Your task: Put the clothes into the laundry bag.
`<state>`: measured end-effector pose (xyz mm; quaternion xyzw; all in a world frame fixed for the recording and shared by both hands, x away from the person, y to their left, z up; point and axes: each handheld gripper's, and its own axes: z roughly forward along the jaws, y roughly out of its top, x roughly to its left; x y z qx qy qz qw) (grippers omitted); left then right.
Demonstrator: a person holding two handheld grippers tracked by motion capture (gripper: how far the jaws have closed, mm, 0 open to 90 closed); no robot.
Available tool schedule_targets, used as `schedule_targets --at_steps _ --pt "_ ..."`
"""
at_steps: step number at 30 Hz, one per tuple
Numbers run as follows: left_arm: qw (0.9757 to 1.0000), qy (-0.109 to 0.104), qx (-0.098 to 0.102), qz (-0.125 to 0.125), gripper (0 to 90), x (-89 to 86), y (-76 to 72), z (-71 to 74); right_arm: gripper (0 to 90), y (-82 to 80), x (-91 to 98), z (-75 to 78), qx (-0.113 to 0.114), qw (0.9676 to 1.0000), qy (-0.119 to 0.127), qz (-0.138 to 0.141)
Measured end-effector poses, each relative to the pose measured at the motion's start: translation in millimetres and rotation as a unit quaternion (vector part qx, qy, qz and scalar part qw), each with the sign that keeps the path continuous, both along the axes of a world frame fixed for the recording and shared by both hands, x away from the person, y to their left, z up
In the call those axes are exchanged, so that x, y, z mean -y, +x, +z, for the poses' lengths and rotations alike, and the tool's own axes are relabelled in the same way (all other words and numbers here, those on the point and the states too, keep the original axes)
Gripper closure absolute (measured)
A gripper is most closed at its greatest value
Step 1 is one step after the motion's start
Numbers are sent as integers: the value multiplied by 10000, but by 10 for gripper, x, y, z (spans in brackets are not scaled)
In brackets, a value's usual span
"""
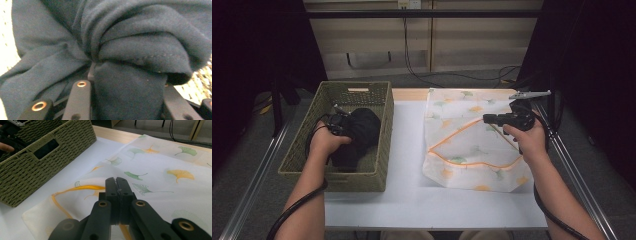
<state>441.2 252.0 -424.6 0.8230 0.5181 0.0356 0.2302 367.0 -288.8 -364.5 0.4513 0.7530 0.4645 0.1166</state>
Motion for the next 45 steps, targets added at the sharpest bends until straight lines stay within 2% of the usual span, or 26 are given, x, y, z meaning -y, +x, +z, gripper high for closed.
schedule_targets --at_steps 3,4,6,11,15,17,25,28,29,30,37,39,45 --pt "10000 14 39 63 657 -4 1 126 897 1 -9 6 14 10000 4 -10" --pt "9998 -80 37 161 658 8 -7 162 897 1 -13 4 18 10000 0 3" --pt "10000 -26 20 72 660 -17 -6 248 897 -2 -20 -6 -13 10000 -14 -4" --pt "9998 -18 113 146 663 -50 -19 425 897 3 -2 -12 -18 10000 11 -23" --pt "9995 -125 169 245 665 -71 -26 566 896 2 2 16 -16 10000 14 -34" --pt "9997 -81 182 166 665 -91 -22 643 897 5 3 31 5 10000 -2 -29" --pt "9990 -217 304 250 665 -127 -34 892 896 19 -25 69 23 10000 -78 -33" --pt "9988 -193 354 269 666 -145 -39 954 896 19 -30 75 26 10000 -39 -37" --pt "9984 -252 382 340 666 -141 -43 964 896 18 -31 77 34 10000 -44 -37" --pt "9988 -217 354 269 666 -158 -41 982 896 18 -33 79 34 10000 -41 -37" --pt "9986 -248 366 298 666 -169 -36 1005 896 19 -40 76 25 10000 -34 -13" --pt "9984 -302 349 319 666 -172 -27 1031 897 19 -39 76 23 10000 -27 -20" --pt "9983 -275 384 326 667 -161 -13 1147 896 23 -35 75 18 10000 -12 -19"
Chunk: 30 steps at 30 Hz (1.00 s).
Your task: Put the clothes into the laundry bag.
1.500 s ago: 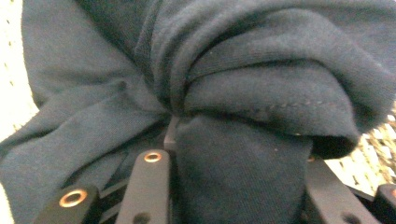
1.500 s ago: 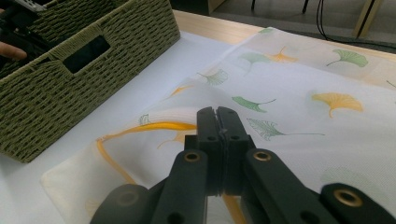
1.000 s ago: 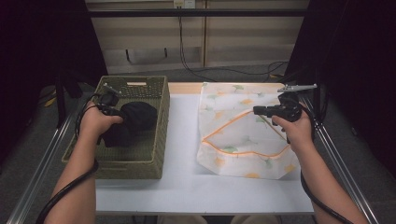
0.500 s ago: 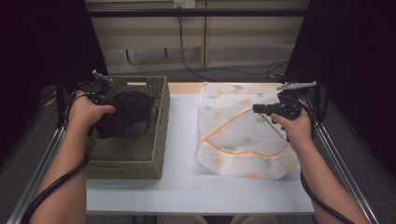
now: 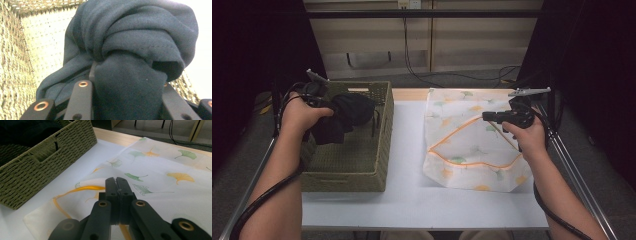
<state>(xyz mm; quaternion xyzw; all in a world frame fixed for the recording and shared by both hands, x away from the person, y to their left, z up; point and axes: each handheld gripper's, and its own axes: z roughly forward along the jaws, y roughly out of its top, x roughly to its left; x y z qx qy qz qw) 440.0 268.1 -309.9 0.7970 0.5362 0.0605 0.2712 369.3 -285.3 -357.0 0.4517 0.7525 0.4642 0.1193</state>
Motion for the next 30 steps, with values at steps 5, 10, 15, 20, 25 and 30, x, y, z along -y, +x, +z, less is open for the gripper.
schedule_targets --at_steps 5,10,15,20,25,30 --pt "10000 -25 37 -7 667 7 -1 106 896 -2 -1 -9 -5 10000 15 -9" --pt "10000 -49 49 -11 667 2 7 214 896 -3 3 -7 9 10000 14 -1" --pt "10000 -36 86 -29 667 20 6 333 896 -8 4 5 1 10000 28 2" --pt "9999 -78 95 -108 667 36 5 417 896 -12 3 0 -4 10000 30 -5" --pt "9999 -71 65 -96 667 58 4 489 897 -15 4 -2 -5 10000 42 3" --pt "9998 22 96 -167 666 84 1 580 897 -16 6 -1 -1 10000 35 5"
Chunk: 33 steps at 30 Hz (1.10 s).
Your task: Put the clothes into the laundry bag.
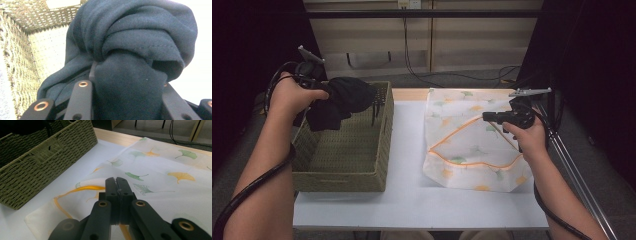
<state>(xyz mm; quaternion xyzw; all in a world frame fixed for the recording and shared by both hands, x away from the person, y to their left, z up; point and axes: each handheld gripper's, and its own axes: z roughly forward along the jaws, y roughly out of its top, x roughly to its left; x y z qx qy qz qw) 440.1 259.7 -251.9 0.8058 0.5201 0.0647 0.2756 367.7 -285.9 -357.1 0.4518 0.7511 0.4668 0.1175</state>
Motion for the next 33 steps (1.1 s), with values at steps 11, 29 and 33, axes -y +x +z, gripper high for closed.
schedule_targets --at_steps 11,29,33 --pt "10000 3 -18 -97 667 112 18 196 897 -5 -6 -11 -14 10000 18 8" --pt "9995 -63 109 -280 666 272 13 563 897 -9 12 -29 -13 10000 26 23" --pt "9995 -107 144 -277 666 317 5 633 897 -6 5 -39 -42 10000 47 4"
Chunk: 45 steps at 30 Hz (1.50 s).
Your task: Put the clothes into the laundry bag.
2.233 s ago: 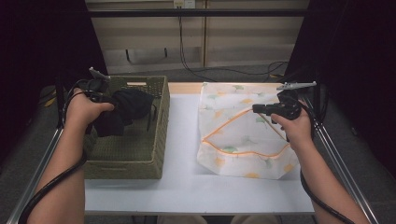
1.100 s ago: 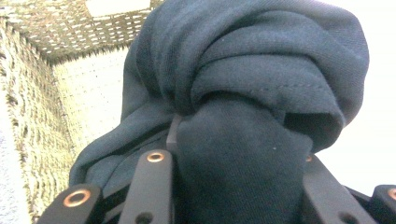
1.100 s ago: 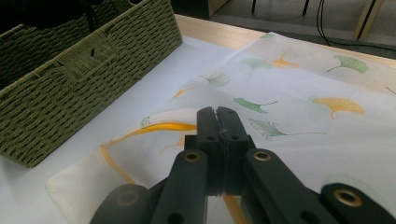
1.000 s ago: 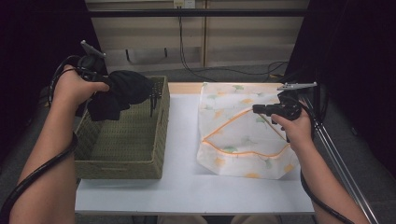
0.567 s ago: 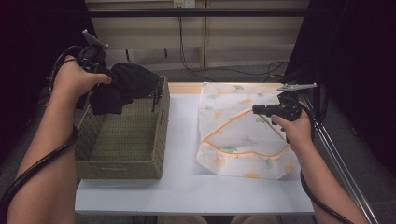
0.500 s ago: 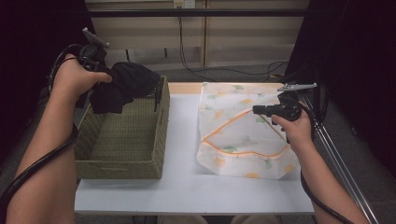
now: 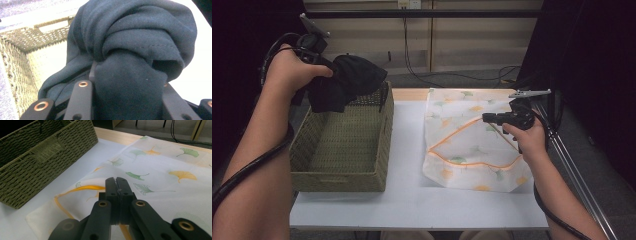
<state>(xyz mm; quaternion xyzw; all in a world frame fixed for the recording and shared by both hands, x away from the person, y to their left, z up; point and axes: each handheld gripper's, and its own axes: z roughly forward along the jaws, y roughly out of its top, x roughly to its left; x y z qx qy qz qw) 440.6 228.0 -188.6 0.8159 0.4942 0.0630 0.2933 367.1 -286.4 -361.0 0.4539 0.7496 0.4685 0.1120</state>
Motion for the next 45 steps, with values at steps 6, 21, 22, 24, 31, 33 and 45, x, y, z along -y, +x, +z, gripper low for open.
schedule_targets --at_steps 6,21,22,24,31,33,45 --pt "9999 -47 4 -129 666 70 -1 39 897 0 -7 2 6 10000 1 23" --pt "9976 -163 -38 -666 666 375 -32 2 897 11 -6 -22 -13 10000 21 -9" --pt "9975 -230 -38 -661 666 416 -44 -4 897 14 -6 -25 -24 10000 26 -13" --pt "9963 -202 -45 -835 666 483 -59 -13 896 22 -4 -33 -36 10000 15 -32" --pt "9937 -219 -125 -1094 665 625 -92 -122 897 30 -19 -44 -61 10000 -37 -26" --pt "9929 -175 -152 -1168 666 659 -107 -156 897 31 -18 -44 -60 10000 -37 -43" --pt "9851 -172 -221 -1696 665 885 -243 -289 896 62 -49 -58 -85 9999 -66 -73"
